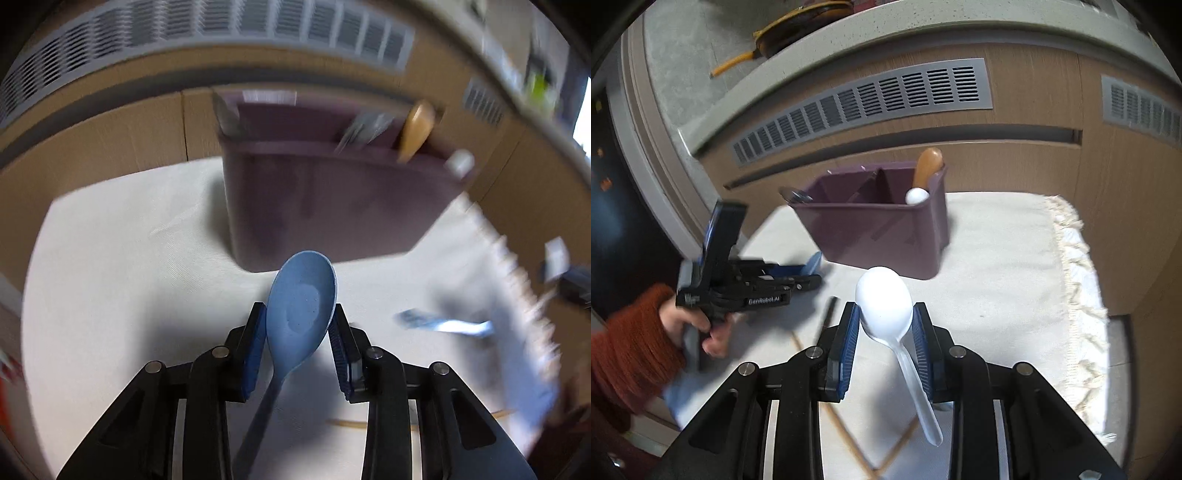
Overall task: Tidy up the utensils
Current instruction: 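Carry both spoons over the caddy and open both tools to drop them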
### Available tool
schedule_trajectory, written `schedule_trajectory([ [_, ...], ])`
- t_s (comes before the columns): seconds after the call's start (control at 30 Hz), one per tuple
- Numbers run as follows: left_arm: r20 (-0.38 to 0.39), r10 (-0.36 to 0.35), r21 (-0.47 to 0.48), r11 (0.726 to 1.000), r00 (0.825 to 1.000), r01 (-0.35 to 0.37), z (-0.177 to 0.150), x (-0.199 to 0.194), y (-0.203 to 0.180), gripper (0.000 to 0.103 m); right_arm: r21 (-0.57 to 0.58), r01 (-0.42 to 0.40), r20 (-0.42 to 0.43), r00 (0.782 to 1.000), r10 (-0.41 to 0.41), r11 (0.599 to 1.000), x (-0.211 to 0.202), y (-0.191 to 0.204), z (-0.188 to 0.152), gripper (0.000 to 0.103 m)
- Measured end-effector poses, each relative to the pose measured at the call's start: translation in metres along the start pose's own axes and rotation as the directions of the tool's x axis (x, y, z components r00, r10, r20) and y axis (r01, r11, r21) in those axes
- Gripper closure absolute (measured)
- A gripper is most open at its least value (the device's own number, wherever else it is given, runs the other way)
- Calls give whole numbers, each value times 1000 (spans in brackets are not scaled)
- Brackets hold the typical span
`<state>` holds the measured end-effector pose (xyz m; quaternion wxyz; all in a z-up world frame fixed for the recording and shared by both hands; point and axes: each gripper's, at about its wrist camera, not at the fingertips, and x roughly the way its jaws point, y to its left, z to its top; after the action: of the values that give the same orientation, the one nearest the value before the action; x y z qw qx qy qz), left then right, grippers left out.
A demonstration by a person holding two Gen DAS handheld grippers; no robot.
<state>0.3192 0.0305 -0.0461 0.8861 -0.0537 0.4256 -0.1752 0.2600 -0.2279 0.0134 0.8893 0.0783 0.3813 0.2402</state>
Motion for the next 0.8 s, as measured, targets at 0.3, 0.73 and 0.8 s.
schedule_trajectory([
  [0.3, 198, -104, -60, 991, 975, 118, -6, -84, -16, 69, 78, 7, 37, 999, -9, 997, 1, -8, 13, 76],
  [0.73, 577, -175, -22, 973, 798, 229, 113, -184, -24, 69, -88, -53, 390, 917, 83, 995, -56, 40, 124, 76],
  [0.8, 601, -156, -58, 970, 784, 237, 125, -170, -14, 69, -81, -76, 440, 892, 104, 994, -47, 42, 141, 76],
])
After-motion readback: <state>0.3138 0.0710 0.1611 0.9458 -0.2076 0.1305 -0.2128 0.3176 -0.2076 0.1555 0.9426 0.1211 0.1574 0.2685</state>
